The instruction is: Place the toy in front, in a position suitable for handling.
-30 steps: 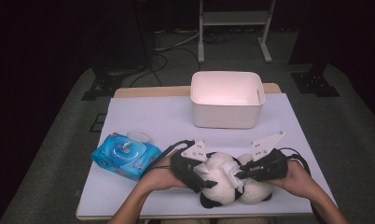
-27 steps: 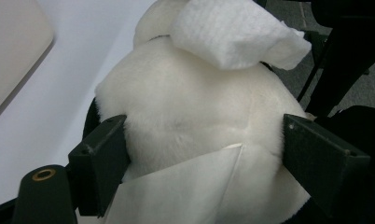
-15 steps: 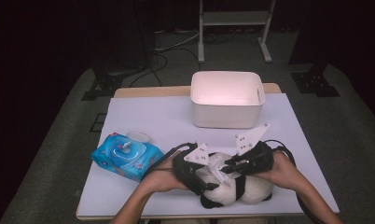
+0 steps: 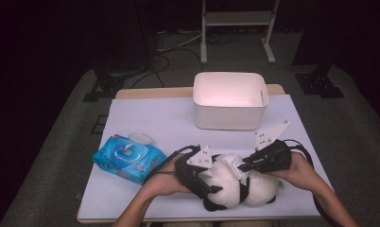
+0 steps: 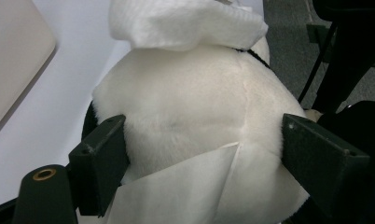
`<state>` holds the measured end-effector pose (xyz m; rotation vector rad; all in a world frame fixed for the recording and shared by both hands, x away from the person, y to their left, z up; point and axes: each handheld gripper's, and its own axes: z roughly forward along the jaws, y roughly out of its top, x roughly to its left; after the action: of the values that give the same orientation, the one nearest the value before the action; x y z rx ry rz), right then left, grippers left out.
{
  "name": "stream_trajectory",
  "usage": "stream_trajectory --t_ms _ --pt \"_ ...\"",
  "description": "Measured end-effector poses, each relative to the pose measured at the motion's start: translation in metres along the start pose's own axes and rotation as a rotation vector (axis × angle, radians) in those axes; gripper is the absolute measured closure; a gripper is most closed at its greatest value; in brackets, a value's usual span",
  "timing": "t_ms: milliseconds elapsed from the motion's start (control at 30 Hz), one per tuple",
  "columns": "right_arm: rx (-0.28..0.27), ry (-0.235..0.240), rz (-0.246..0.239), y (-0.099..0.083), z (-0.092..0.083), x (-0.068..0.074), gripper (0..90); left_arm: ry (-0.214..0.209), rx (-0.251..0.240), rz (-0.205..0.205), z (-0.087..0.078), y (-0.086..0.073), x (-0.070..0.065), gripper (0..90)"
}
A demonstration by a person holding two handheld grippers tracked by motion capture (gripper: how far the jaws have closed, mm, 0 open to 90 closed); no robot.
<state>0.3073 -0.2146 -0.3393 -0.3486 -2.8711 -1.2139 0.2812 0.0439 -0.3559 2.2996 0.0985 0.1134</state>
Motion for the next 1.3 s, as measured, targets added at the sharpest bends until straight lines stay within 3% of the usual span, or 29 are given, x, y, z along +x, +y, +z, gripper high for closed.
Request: stream_trajectory --t_ms 233,433,600,767,933,1033,1300 --pt "0.013 0.007 -0.043 0.023 0.008 -0.005 80.5 0.002 0.003 0.030 0.001 0.003 -0.005 17.4" --pt "0.008 0.025 -0.044 0.036 0.019 -0.012 80.2 0.000 -0.001 0.031 0.000 0.001 -0.006 17.3" --pt "0.001 0.022 -0.031 0.031 0.015 -0.013 80.2 -0.007 -0.008 0.026 0.000 0.001 -0.004 17.4" --pt "0.004 0.006 -0.003 0.014 0.008 -0.014 80.3 -0.002 -0.004 0.023 0.000 0.000 -0.002 17.4" --pt "0.005 -0.007 0.025 -0.003 0.001 -0.010 80.3 0.002 -0.004 -0.006 0.001 -0.001 0.004 17.6" --pt "-0.002 -0.013 0.022 -0.007 -0.001 -0.005 80.3 0.002 0.000 -0.018 0.003 0.001 0.007 17.8" --pt "0.002 -0.010 -0.040 0.001 0.006 0.014 80.3 0.006 0.002 -0.042 0.003 0.000 0.016 17.5"
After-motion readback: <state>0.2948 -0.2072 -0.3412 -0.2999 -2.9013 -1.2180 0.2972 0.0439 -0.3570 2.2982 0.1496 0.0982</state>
